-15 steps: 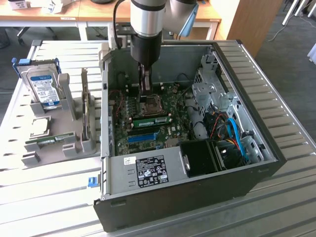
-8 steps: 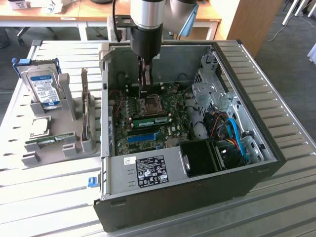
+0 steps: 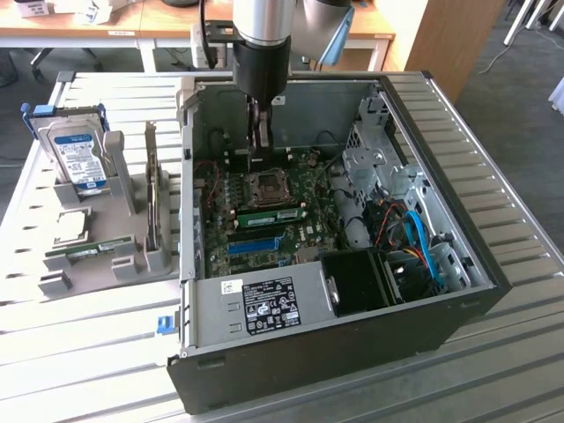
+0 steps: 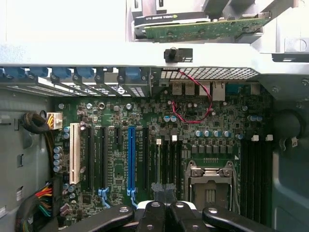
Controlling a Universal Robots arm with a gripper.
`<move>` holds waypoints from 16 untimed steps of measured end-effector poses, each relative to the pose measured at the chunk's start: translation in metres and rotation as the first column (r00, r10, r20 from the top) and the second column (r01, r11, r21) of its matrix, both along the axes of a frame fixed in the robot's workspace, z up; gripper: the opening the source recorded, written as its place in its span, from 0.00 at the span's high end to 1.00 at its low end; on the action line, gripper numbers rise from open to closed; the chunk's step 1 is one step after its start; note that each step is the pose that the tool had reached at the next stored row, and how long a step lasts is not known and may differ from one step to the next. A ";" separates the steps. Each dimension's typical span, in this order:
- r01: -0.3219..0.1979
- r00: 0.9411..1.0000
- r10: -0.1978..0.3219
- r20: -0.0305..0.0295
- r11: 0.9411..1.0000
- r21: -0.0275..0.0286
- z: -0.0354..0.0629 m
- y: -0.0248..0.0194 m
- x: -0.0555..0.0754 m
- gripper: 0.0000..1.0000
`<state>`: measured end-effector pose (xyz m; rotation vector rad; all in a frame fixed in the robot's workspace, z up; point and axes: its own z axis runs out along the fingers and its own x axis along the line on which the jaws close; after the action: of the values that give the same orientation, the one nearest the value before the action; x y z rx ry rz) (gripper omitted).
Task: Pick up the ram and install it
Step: 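Press down the ram until it locks into place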
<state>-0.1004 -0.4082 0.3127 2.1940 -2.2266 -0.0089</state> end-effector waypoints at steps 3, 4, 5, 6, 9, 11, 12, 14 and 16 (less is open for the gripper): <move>0.000 1.000 0.000 0.000 1.000 0.000 0.0001 0.0000 0.001 0.89; 0.000 1.000 0.000 0.000 1.000 0.000 0.0002 0.0000 0.002 0.89; 0.000 1.000 0.000 0.000 1.000 0.000 0.0001 0.0000 0.004 0.89; 0.000 1.000 0.000 0.000 1.000 0.000 0.0001 0.0000 0.006 0.89; 0.000 1.000 0.000 0.000 1.000 0.000 0.0001 0.0000 0.012 0.89; 0.000 1.000 0.000 0.000 1.000 0.000 0.0001 0.0000 0.017 0.89; 0.000 1.000 0.000 0.000 1.000 0.000 0.0001 0.0000 0.020 0.89; 0.000 1.000 0.000 -0.001 1.000 0.000 0.0001 0.0000 0.025 0.89; 0.000 1.000 0.000 -0.001 1.000 0.000 0.0001 0.0000 0.030 0.89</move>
<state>-0.0705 -0.4083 0.3127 2.1936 -2.2262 -0.0095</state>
